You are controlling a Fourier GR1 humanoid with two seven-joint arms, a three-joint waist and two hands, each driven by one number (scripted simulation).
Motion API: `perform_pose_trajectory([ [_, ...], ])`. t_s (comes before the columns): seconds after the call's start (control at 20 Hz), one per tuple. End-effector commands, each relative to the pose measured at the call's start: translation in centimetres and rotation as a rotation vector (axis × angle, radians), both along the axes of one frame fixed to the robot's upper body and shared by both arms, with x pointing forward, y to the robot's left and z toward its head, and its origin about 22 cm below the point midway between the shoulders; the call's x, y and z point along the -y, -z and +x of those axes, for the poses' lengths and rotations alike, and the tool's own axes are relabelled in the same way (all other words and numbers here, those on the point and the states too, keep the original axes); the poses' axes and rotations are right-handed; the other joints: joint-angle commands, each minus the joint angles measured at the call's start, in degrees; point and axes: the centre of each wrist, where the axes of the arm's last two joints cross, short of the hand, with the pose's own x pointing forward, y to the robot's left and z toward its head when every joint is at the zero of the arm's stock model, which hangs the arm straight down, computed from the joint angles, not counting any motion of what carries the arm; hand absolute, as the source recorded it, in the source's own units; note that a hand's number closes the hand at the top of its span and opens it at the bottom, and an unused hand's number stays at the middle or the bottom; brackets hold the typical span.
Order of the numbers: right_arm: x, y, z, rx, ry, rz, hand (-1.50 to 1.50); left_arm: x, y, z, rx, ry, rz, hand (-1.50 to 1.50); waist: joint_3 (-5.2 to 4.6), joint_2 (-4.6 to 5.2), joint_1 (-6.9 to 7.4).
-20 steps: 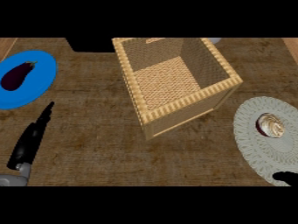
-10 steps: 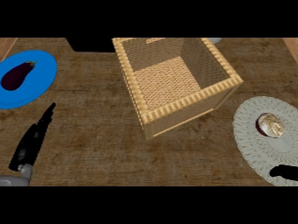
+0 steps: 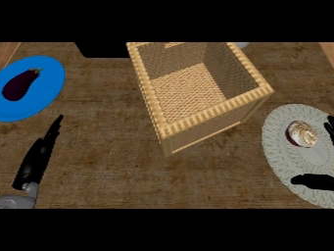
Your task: Pick the cupcake from the placemat and place it in the basket
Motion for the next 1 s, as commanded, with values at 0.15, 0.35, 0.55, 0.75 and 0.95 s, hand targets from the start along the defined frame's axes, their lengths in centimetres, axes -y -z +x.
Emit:
perform_pose_trajectory([
  [0.15,-1.6,0.7,2.1,0.03,-0.152,-0.137,1.5,-0.1,0.0,-0.2,0.01,0.011,0.005,0.0,0.46,0.16,0.45],
  [0.35,-1.7,0.5,3.1,-0.007,-0.208,-0.129,1.5,1.3,-0.4,1.0,-0.004,0.001,-0.014,0.0,0.52,0.28,0.53],
  [0.55,-2.2,2.0,1.3,-0.033,-0.306,-0.14,1.5,-0.2,-0.5,-0.1,-0.009,0.016,0.014,0.0,0.59,0.18,0.65],
  [0.75,-3.8,2.8,1.1,-0.014,-0.312,-0.203,1.5,-1.2,-0.9,-0.3,0.008,-0.007,0.015,0.0,0.55,0.1,0.7],
  [0.95,-3.9,1.5,2.2,0.065,-0.281,-0.21,1.5,0.3,0.1,-1.0,0.006,-0.005,0.003,0.0,0.5,0.01,0.35],
])
